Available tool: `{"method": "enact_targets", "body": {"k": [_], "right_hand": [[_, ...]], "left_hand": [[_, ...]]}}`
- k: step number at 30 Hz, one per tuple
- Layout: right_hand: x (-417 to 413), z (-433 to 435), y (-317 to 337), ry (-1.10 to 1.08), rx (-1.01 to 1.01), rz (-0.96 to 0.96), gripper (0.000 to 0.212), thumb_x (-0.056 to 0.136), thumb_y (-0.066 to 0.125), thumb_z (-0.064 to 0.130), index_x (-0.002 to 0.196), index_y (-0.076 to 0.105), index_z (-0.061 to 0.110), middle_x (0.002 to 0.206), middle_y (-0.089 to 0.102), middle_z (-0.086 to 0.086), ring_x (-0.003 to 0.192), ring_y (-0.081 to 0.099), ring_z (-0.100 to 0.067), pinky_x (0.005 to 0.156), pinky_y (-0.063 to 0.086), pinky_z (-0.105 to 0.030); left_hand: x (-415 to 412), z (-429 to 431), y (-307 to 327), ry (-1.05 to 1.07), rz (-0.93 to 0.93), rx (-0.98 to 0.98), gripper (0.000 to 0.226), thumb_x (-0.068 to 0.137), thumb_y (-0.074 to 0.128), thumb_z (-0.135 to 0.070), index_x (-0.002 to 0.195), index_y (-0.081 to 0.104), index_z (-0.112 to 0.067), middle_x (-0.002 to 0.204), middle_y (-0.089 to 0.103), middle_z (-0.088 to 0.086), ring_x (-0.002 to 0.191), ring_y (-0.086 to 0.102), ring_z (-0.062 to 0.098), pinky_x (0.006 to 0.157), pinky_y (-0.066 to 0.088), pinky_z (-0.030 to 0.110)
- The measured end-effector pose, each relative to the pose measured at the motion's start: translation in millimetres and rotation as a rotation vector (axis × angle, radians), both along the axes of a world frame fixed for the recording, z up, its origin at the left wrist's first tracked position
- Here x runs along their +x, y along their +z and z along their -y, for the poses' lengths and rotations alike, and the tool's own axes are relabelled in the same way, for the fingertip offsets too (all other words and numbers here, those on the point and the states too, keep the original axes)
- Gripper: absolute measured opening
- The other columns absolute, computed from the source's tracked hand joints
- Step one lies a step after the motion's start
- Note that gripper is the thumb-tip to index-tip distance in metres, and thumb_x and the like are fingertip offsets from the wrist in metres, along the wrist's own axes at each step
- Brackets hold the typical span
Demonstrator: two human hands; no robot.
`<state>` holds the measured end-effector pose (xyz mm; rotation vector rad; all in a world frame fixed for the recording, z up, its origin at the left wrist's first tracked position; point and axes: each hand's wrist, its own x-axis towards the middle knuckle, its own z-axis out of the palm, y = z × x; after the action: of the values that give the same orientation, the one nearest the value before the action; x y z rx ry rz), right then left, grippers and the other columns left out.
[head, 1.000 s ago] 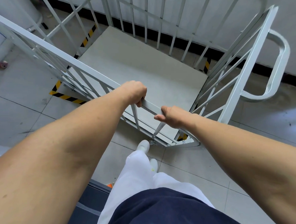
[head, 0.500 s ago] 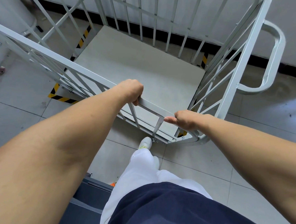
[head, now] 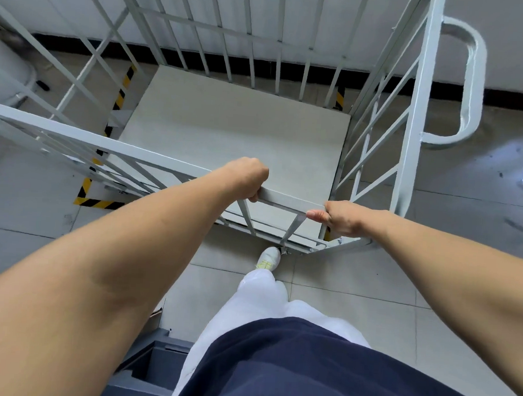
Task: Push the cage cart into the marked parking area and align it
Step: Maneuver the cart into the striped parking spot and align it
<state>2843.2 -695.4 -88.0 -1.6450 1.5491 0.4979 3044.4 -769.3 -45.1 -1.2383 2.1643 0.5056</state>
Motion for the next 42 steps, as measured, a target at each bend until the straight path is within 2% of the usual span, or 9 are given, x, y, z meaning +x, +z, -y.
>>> {"method": "enact_targets", "body": {"k": [3, 9, 17, 20, 30, 33, 36, 38, 42], "right_hand": [[-6, -1, -3, -0.015, 0.005, -0.006, 0.062, 0.095, 0.025, 0.060, 0.083, 0.045, 0.003, 0.087, 0.055, -0.018, 0.080, 0.050, -0.030, 0.073, 0.037, -0.032], [-5, -1, -2, -0.038, 0.018, 0.003, 0.063, 0.095, 0.025, 0.060, 0.089, 0.049, 0.002, 0.089, 0.055, -0.018, 0.083, 0.050, -0.030, 0.075, 0.037, -0.031], [0, -3, -2, -0.050, -0.022, 0.032, 0.061, 0.097, 0.024, 0.058, 0.059, 0.035, 0.011, 0.059, 0.043, -0.007, 0.076, 0.048, -0.028, 0.073, 0.035, -0.028], [-1, -4, -3, -0.066, -0.018, 0.033, 0.063, 0.096, 0.024, 0.060, 0.060, 0.038, 0.010, 0.063, 0.049, -0.011, 0.076, 0.052, -0.029, 0.073, 0.037, -0.028], [-1, -6, 4, -0.059, -0.034, 0.039, 0.056, 0.098, 0.024, 0.055, 0.060, 0.029, 0.014, 0.061, 0.036, -0.003, 0.082, 0.043, -0.025, 0.075, 0.032, -0.026], [0, -10, -4, -0.042, -0.021, 0.037, 0.059, 0.097, 0.024, 0.057, 0.065, 0.038, 0.010, 0.067, 0.047, -0.008, 0.082, 0.047, -0.027, 0.076, 0.036, -0.028], [2, -11, -2, -0.032, -0.041, 0.048, 0.055, 0.098, 0.023, 0.055, 0.060, 0.029, 0.016, 0.079, 0.045, -0.010, 0.086, 0.042, -0.023, 0.078, 0.031, -0.026], [5, -15, 4, -0.040, -0.005, 0.035, 0.055, 0.099, 0.023, 0.054, 0.060, 0.027, 0.016, 0.088, 0.043, -0.011, 0.087, 0.041, -0.021, 0.079, 0.031, -0.025], [3, -11, 1, -0.071, -0.037, 0.033, 0.056, 0.099, 0.024, 0.054, 0.060, 0.030, 0.015, 0.082, 0.045, -0.011, 0.086, 0.042, -0.022, 0.078, 0.031, -0.025]], "left_hand": [[-10, 0, 2, -0.066, 0.048, 0.009, 0.020, 0.085, 0.065, -0.001, 0.104, 0.068, 0.002, 0.111, 0.067, 0.020, 0.095, 0.064, 0.037, 0.066, 0.040, 0.030], [-13, 2, 2, -0.122, 0.101, 0.018, 0.018, 0.088, 0.064, -0.006, 0.104, 0.066, 0.003, 0.111, 0.067, 0.020, 0.102, 0.065, 0.036, 0.069, 0.042, 0.031], [-10, -6, -3, -0.005, 0.098, -0.054, 0.015, 0.085, 0.065, -0.001, 0.100, 0.068, 0.001, 0.107, 0.069, 0.018, 0.082, 0.059, 0.033, 0.070, 0.046, 0.032], [-10, -7, -2, 0.023, 0.078, -0.057, 0.017, 0.084, 0.065, 0.000, 0.101, 0.068, 0.000, 0.108, 0.068, 0.017, 0.092, 0.064, 0.035, 0.072, 0.048, 0.035], [-9, -9, -3, 0.043, 0.061, -0.050, 0.016, 0.084, 0.066, 0.000, 0.100, 0.068, 0.001, 0.107, 0.069, 0.018, 0.080, 0.056, 0.031, 0.068, 0.044, 0.031], [-5, -7, -7, 0.003, 0.081, -0.023, 0.010, 0.084, 0.067, -0.001, 0.093, 0.069, -0.003, 0.105, 0.071, 0.014, 0.094, 0.066, 0.033, 0.070, 0.047, 0.031], [-3, -5, -6, -0.046, 0.074, -0.064, 0.017, 0.084, 0.069, -0.008, 0.100, 0.070, -0.002, 0.106, 0.069, 0.017, 0.098, 0.065, 0.036, 0.067, 0.043, 0.030], [-1, -11, -4, -0.023, 0.058, -0.058, 0.019, 0.084, 0.070, -0.010, 0.101, 0.070, -0.002, 0.107, 0.068, 0.018, 0.098, 0.065, 0.036, 0.066, 0.042, 0.030], [2, -5, -12, -0.001, 0.075, -0.061, 0.016, 0.084, 0.069, -0.008, 0.099, 0.071, -0.003, 0.103, 0.070, 0.016, 0.085, 0.061, 0.032, 0.067, 0.043, 0.030]]}}
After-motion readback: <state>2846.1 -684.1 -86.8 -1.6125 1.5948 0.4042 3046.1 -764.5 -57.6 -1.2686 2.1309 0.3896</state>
